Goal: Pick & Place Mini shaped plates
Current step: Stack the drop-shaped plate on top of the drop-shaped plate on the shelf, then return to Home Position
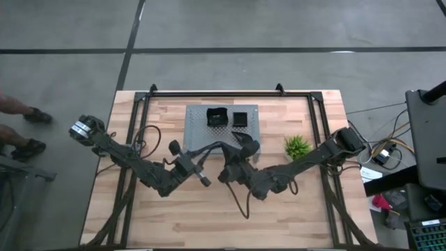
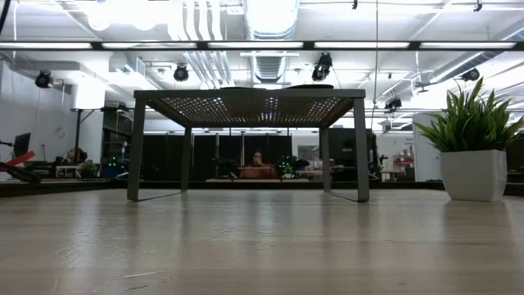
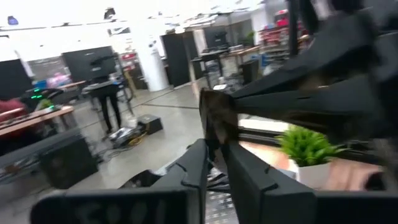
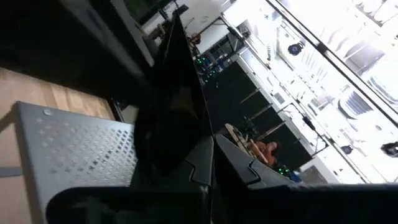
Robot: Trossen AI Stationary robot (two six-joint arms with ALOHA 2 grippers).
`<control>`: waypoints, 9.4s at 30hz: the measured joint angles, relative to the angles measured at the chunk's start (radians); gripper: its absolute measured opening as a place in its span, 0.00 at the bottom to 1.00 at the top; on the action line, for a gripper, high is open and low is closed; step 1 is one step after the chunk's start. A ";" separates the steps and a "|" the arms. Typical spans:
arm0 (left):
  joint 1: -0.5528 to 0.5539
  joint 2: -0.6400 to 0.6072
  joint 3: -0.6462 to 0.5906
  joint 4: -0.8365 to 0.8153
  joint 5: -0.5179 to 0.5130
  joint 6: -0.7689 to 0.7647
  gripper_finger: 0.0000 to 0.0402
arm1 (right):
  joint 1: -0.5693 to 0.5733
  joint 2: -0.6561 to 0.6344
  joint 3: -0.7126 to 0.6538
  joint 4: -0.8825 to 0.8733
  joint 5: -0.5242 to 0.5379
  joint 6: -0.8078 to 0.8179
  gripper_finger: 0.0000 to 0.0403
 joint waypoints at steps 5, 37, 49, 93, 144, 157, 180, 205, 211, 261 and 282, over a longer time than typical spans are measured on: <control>0.000 0.000 0.000 -0.006 0.017 0.005 0.21 | -0.008 -0.018 0.000 -0.035 0.007 -0.009 0.02; -0.017 -0.001 -0.049 -0.005 0.004 -0.039 0.28 | -0.415 -0.442 -0.005 -1.345 -0.994 1.146 0.02; -0.025 -0.002 -0.049 -0.053 0.005 -0.072 0.28 | -0.525 -0.346 -0.005 -1.439 -1.127 1.228 0.02; -0.021 -0.024 -0.050 -0.211 0.270 -0.128 0.02 | -0.344 -0.345 -0.101 -1.221 -1.217 1.253 0.02; 0.174 -0.959 -0.789 -0.203 0.960 -0.292 0.00 | -0.082 -1.152 -1.108 -0.145 -1.143 0.959 0.02; 0.195 -1.149 -0.800 -0.450 0.972 -0.314 0.00 | -0.082 -1.465 -1.255 -0.214 -1.147 0.925 0.02; 0.195 -1.301 -0.856 -0.693 0.688 -0.342 0.00 | -0.083 -1.596 -1.377 -0.272 -1.136 0.860 0.02; 0.195 -1.303 -0.866 -0.680 0.486 -0.240 0.00 | -0.082 -1.579 -1.376 -0.272 -1.137 0.886 0.02; 0.195 -1.303 -0.866 -0.680 0.486 -0.240 0.00 | -0.082 -1.579 -1.376 -0.272 -1.137 0.888 0.02; 0.195 -1.303 -0.866 -0.678 0.487 -0.241 0.00 | -0.083 -1.579 -1.376 -0.272 -1.137 0.887 0.02; 0.194 -1.303 -0.866 -0.678 0.488 -0.241 0.00 | -0.083 -1.579 -1.376 -0.272 -1.137 0.886 0.02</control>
